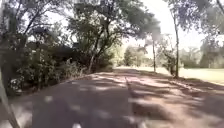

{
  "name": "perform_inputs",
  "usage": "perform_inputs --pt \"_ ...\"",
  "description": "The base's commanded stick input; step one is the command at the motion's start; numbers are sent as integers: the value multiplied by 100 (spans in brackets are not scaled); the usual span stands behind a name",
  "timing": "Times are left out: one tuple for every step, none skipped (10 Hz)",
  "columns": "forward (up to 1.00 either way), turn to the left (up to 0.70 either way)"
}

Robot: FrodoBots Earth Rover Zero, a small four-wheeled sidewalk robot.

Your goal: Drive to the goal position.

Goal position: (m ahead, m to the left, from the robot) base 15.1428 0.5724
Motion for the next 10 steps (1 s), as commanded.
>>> perform_inputs --pt "70 -8" --pt "70 -35" --pt "70 -35" --pt "70 -35" --pt "70 -13" --pt "70 0" --pt "70 0" --pt "70 0" --pt "70 0" --pt "70 0"
